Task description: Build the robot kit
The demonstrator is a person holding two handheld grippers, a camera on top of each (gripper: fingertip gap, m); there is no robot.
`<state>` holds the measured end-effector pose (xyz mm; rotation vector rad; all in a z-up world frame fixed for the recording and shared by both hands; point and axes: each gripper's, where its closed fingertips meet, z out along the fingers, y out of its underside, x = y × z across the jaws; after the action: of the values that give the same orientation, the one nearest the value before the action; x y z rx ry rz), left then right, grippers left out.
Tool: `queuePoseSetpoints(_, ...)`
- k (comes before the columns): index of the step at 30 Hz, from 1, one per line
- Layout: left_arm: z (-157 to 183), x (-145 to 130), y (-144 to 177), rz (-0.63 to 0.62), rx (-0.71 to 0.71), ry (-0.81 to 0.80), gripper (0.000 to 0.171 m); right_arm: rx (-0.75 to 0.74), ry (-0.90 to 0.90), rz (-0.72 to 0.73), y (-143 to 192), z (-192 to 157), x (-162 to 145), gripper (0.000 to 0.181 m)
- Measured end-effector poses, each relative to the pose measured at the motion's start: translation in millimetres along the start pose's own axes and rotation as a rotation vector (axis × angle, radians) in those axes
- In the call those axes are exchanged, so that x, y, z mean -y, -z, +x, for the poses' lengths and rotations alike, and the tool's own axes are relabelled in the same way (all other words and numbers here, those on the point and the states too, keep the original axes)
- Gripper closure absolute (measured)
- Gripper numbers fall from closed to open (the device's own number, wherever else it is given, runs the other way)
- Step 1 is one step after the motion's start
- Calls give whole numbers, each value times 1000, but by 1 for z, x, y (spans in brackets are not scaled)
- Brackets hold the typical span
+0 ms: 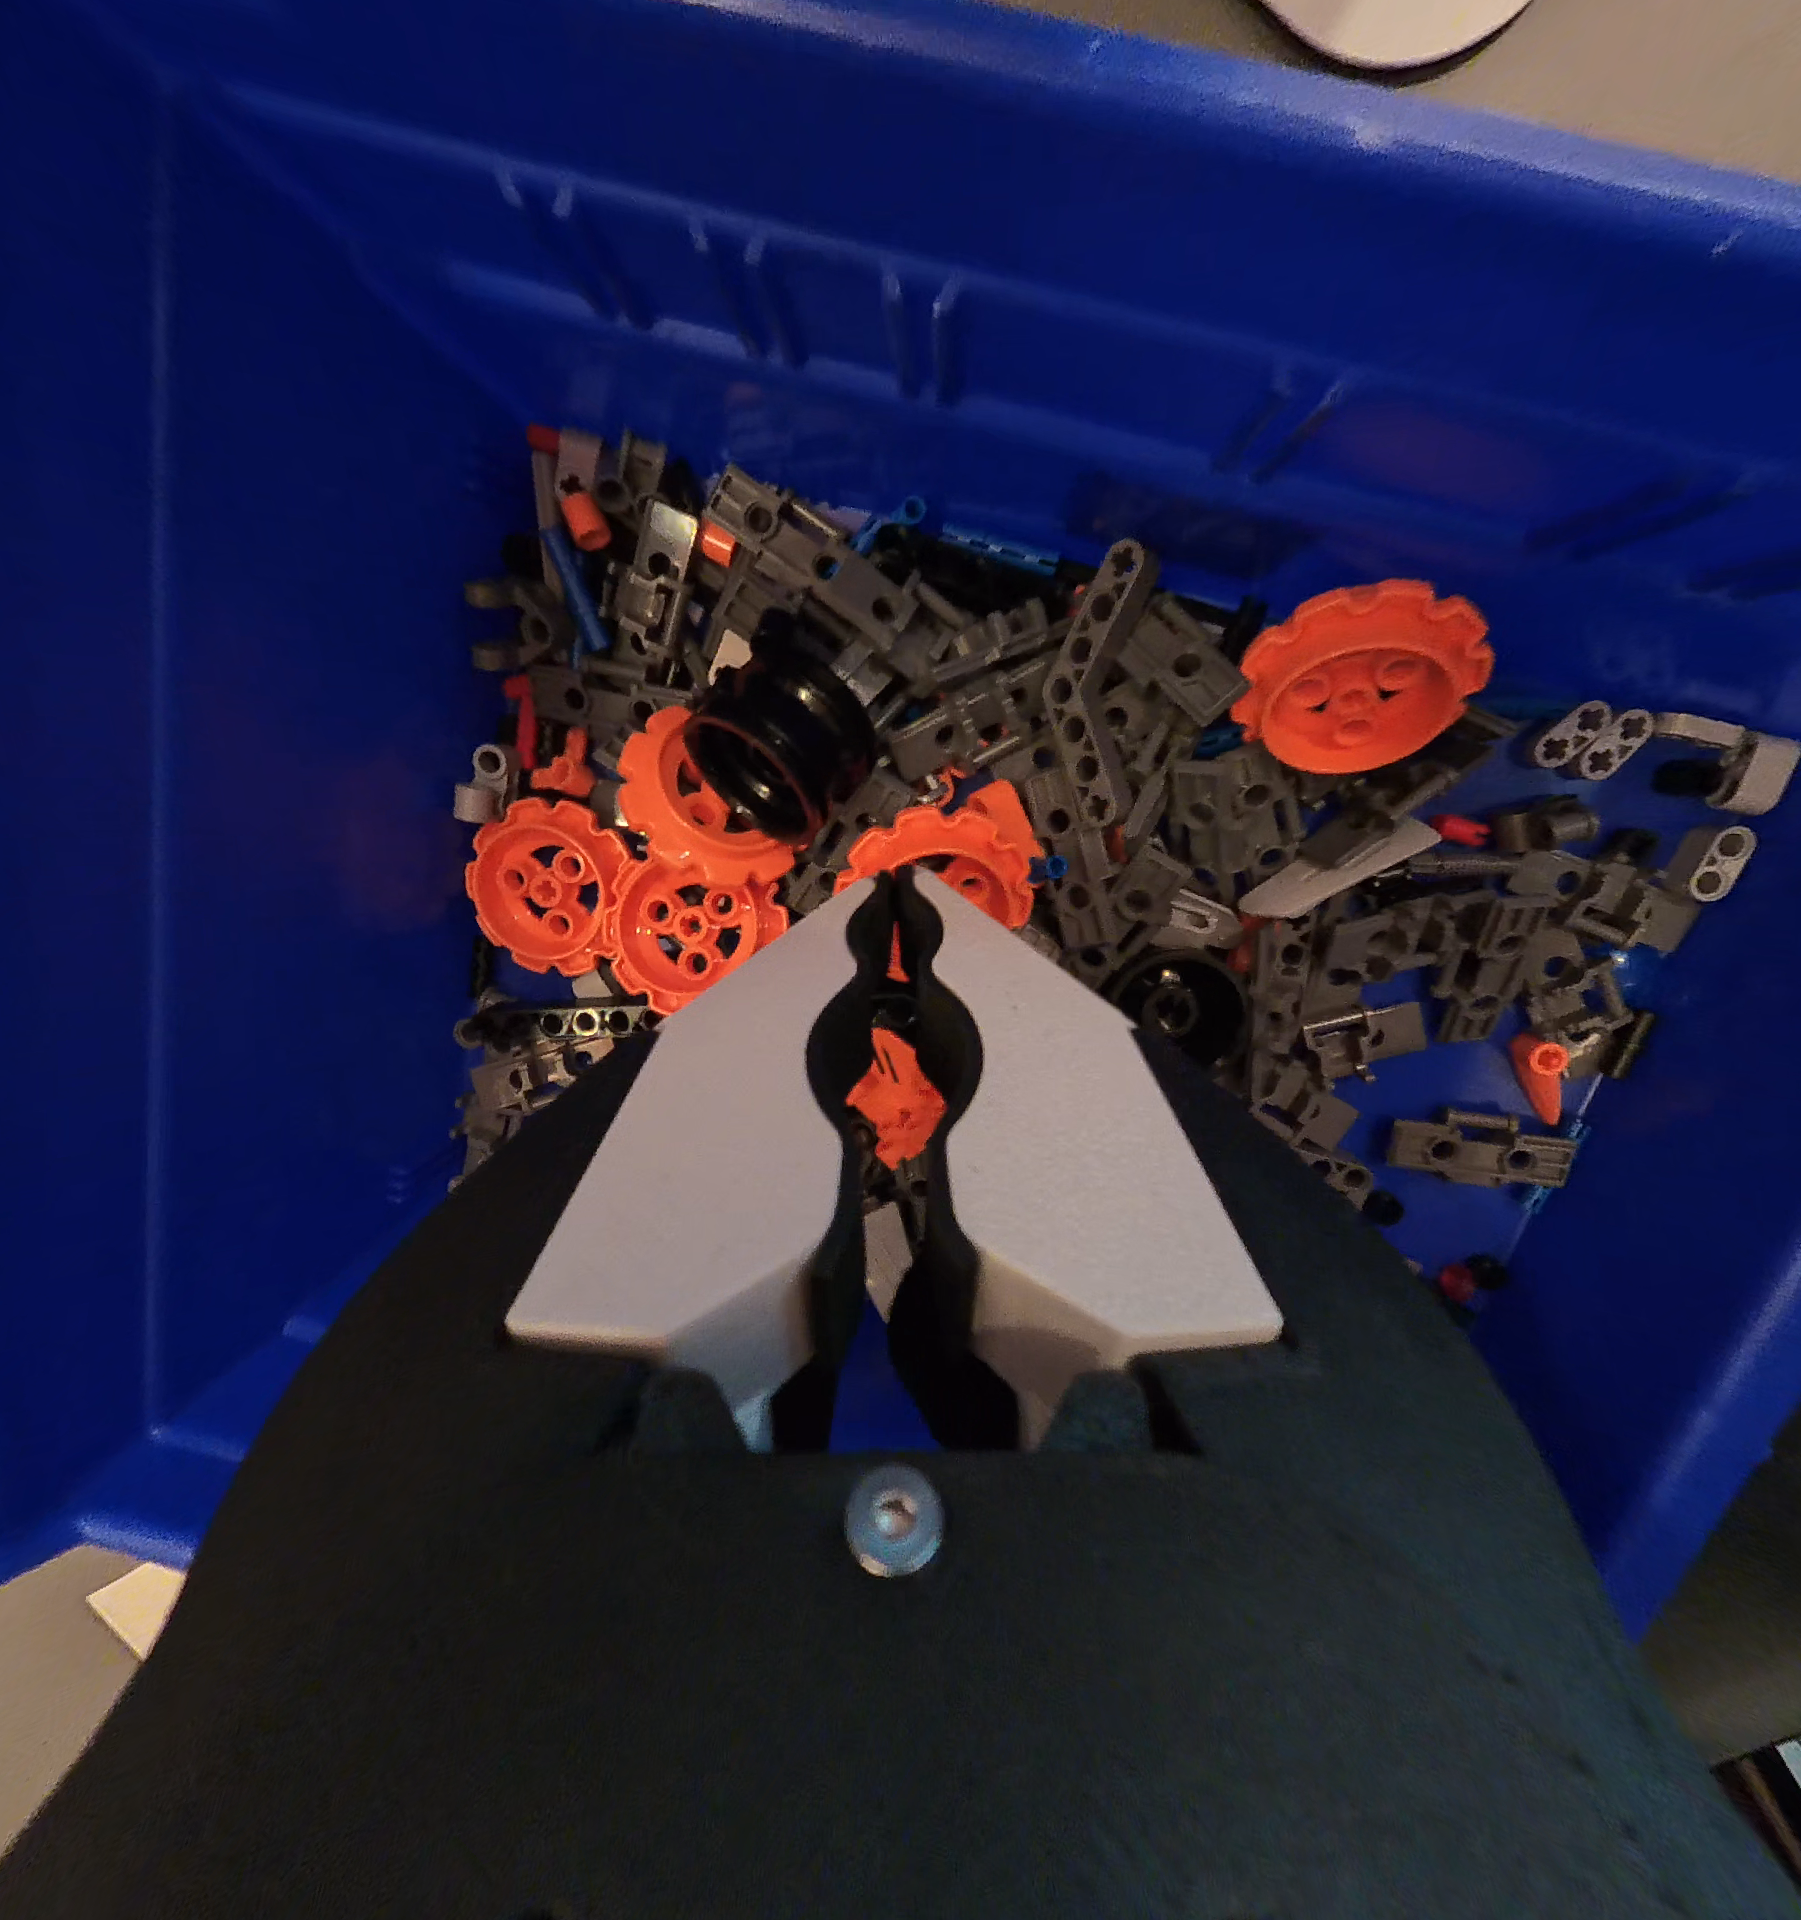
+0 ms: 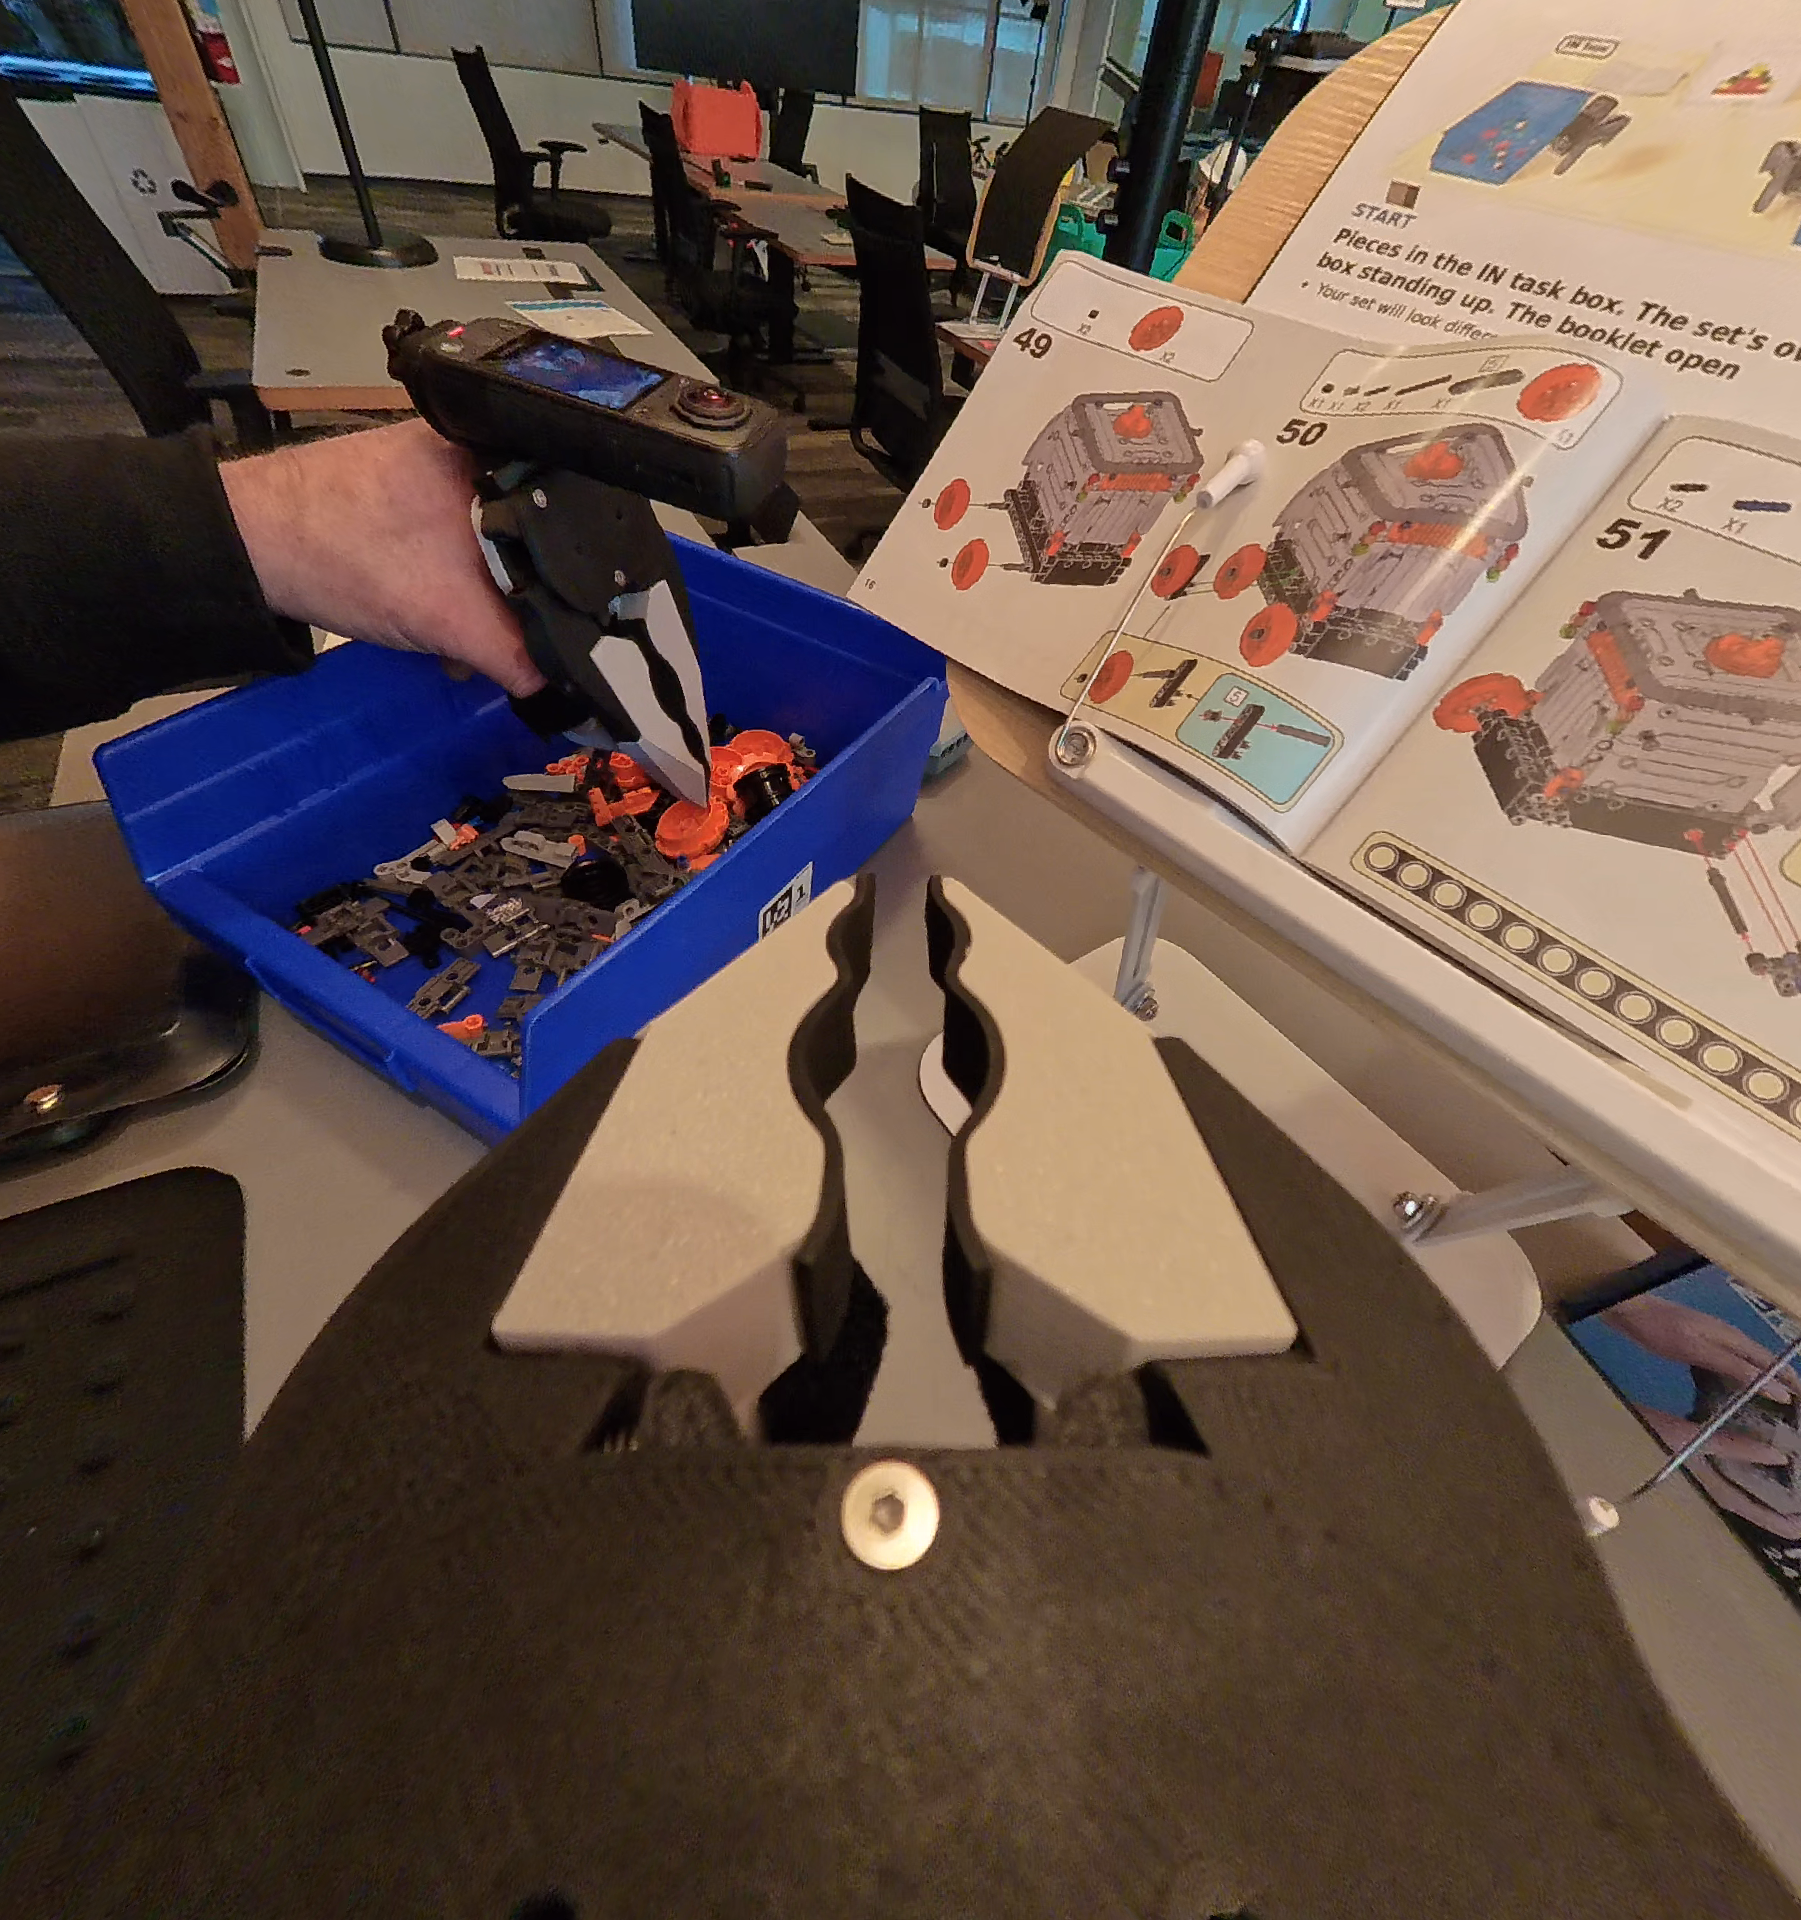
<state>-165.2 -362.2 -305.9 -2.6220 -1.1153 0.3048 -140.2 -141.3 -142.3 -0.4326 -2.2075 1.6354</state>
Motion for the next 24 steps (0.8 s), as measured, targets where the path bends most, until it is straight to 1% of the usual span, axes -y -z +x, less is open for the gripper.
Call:
queuePoseSetpoints(2,3,-2,0,-3,-19,2,168,-3,2,-5,1,1,-1,174)
queuePoseSetpoints(5,4,0,7,21,-29,16,141,-3,-6,-6,4,2,-2,174)
queuePoseSetpoints(6,7,-1,7,12,-51,11,138,-4,-8,-5,5,2,-2,174)
queuePoseSetpoints(8,7,-12,0,-64,-39,-18,126,0,-15,-2,5,2,-3,174)
queuePoseSetpoints(10,14,-17,-6,-107,-59,-55,127,6,-23,0,4,0,-4,174)
queuePoseSetpoints(11,12,-17,-8,-120,-44,-66,128,8,-24,0,4,0,-5,175)
queuePoseSetpoints(12,12,-14,-8,-112,-37,-70,129,10,-25,1,3,-1,-5,175)
queuePoseSetpoints(13,14,-12,-9,-105,-52,-65,135,12,-28,3,3,-1,-5,175)
queuePoseSetpoints(17,16,-11,-10,-122,-62,-70,135,12,-30,7,5,-2,-5,175)
queuePoseSetpoints(19,12,-8,-6,-98,-38,-66,136,11,-31,9,7,-1,-4,175)
queuePoseSetpoints(21,12,-5,1,-62,-46,-45,136,29,-27,7,8,-4,-4,172)
queuePoseSetpoints(23,15,4,13,18,-81,-9,136,52,-25,5,8,-9,-2,168)
queuePoseSetpoints(24,16,10,21,77,-104,16,136,66,-18,10,8,-13,0,166)
